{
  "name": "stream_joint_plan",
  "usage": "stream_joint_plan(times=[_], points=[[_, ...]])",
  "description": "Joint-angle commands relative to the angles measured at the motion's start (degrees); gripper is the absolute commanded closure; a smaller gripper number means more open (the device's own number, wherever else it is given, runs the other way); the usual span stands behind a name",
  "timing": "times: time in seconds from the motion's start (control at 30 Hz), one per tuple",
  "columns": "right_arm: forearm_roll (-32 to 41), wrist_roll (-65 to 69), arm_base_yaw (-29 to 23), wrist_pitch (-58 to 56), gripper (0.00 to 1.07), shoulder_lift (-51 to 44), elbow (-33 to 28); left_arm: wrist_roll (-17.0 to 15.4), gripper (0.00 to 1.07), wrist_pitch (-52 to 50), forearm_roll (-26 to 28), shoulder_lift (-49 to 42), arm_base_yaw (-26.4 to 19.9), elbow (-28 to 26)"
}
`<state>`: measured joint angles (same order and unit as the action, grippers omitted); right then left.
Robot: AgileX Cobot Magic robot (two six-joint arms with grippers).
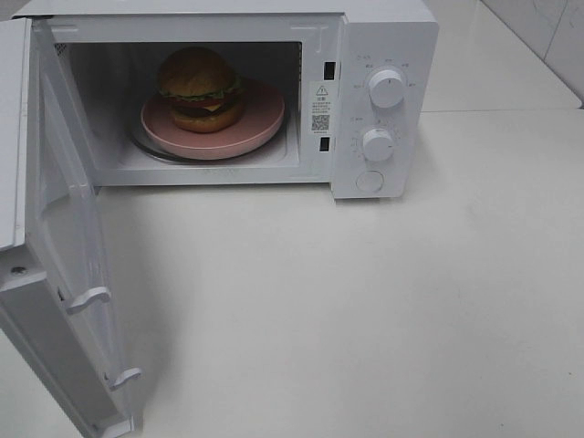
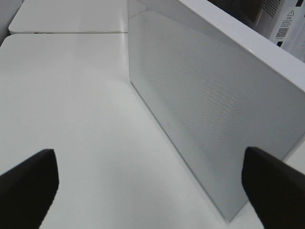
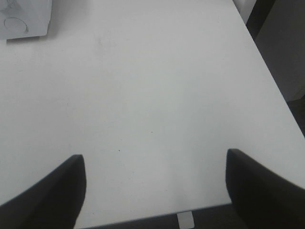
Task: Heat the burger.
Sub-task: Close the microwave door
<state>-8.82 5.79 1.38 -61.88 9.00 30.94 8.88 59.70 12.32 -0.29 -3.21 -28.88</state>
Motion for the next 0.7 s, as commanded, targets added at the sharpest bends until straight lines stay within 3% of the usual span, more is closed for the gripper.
stream_joint_plan(times=[0.03,0.47,0.7], points=[[2.69,-1.03,1.43,0.57,0.31,-1.60,-0.29,-0.17,0.07,-0.17,0.23,-1.15,0.29,0.00],[3.32,-1.32,1.43,4.41,0.31,-10.37,-2.12,-0.17,0.07,-0.17,0.23,-1.15,0.29,0.00],[3.32,-1.26,1.43,4.41,0.31,-10.71,-2.12,-0.17,0.07,-0.17,0.17,-1.09,0.29,0.00]])
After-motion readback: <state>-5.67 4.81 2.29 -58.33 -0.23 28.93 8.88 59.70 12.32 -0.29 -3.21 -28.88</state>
